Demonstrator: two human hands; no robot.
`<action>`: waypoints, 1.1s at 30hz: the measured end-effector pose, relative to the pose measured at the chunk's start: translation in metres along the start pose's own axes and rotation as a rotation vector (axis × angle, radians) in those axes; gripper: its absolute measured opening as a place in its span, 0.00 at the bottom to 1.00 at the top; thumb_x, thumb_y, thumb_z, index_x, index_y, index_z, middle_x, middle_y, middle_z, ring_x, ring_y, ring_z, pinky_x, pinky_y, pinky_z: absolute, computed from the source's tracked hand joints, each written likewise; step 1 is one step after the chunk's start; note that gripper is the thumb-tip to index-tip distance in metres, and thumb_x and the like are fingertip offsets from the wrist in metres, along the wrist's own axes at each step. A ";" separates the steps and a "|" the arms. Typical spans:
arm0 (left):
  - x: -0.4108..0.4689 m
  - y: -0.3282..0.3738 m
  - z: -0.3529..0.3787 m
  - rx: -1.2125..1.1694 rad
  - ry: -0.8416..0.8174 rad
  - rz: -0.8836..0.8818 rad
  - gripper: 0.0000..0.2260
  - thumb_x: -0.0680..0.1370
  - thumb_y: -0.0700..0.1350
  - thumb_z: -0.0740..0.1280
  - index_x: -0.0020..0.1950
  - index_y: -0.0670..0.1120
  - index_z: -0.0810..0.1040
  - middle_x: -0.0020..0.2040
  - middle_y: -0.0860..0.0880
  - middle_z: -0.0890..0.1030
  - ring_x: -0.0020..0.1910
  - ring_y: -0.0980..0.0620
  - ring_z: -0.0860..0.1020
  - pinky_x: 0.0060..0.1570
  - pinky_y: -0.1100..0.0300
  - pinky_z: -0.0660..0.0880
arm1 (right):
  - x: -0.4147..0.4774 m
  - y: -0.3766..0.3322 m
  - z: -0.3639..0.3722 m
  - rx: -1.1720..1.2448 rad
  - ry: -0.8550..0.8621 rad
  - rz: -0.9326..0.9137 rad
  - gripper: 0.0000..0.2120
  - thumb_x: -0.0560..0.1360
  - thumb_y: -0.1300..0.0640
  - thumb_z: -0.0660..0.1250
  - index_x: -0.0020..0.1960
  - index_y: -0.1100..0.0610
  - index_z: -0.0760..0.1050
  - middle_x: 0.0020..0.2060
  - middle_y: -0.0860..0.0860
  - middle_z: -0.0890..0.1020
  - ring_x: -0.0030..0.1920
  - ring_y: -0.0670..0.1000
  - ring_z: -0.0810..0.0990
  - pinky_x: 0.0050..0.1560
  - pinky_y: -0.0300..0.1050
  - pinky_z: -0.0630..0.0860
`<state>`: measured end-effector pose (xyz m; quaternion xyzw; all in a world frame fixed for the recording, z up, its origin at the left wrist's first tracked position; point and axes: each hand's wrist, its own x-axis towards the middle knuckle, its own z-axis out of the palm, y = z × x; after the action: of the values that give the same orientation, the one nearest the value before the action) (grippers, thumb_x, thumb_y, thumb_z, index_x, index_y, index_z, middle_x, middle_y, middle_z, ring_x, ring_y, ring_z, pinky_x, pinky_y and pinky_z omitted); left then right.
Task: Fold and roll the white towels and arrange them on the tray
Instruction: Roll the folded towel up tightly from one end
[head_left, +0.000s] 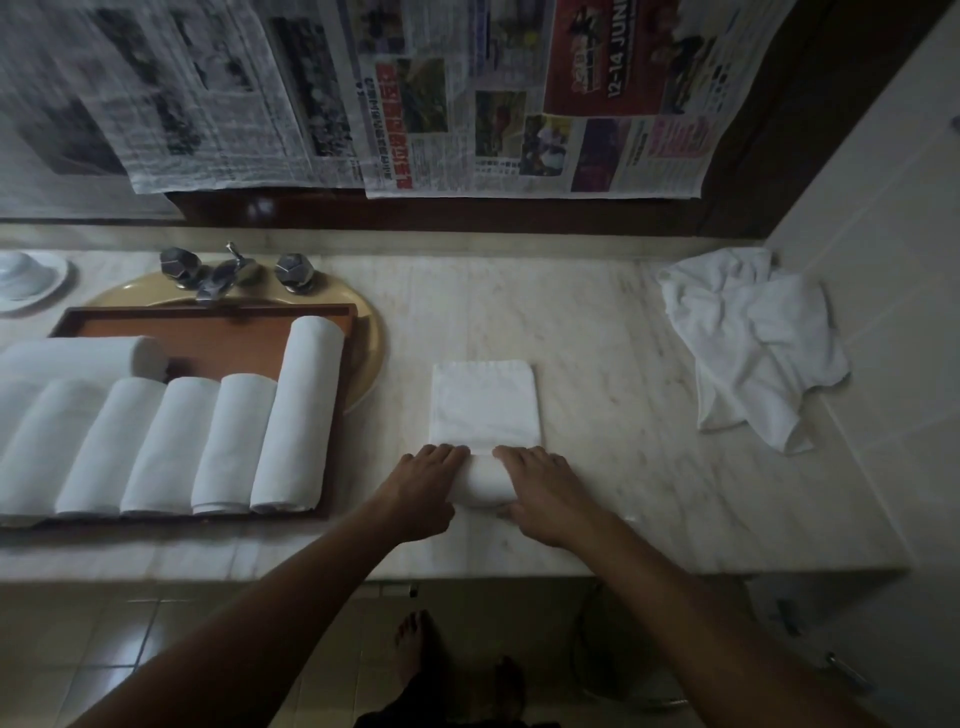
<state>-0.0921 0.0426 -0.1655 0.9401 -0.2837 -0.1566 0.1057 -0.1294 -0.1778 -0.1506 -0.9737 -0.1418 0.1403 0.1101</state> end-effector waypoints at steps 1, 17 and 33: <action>-0.004 0.001 -0.001 -0.015 -0.016 0.003 0.34 0.74 0.50 0.71 0.77 0.49 0.61 0.71 0.49 0.72 0.66 0.47 0.73 0.64 0.49 0.73 | -0.005 -0.001 -0.004 0.035 -0.020 0.026 0.35 0.77 0.43 0.71 0.77 0.51 0.60 0.70 0.54 0.73 0.66 0.57 0.73 0.65 0.53 0.70; -0.056 -0.011 0.017 -0.450 0.007 -0.032 0.30 0.73 0.65 0.69 0.71 0.52 0.75 0.61 0.56 0.75 0.59 0.55 0.73 0.59 0.57 0.73 | -0.045 0.005 0.017 0.184 0.035 0.005 0.32 0.78 0.34 0.60 0.77 0.48 0.67 0.69 0.47 0.73 0.68 0.52 0.70 0.69 0.51 0.66; -0.049 -0.006 0.010 -0.136 0.077 0.013 0.30 0.79 0.70 0.53 0.74 0.55 0.71 0.70 0.55 0.74 0.69 0.54 0.67 0.69 0.48 0.63 | -0.036 -0.002 0.013 0.069 0.019 -0.072 0.29 0.78 0.45 0.68 0.77 0.44 0.65 0.71 0.45 0.72 0.70 0.51 0.70 0.71 0.52 0.63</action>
<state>-0.1313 0.0736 -0.1652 0.9342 -0.2744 -0.1387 0.1811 -0.1674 -0.1844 -0.1534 -0.9648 -0.1709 0.1320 0.1501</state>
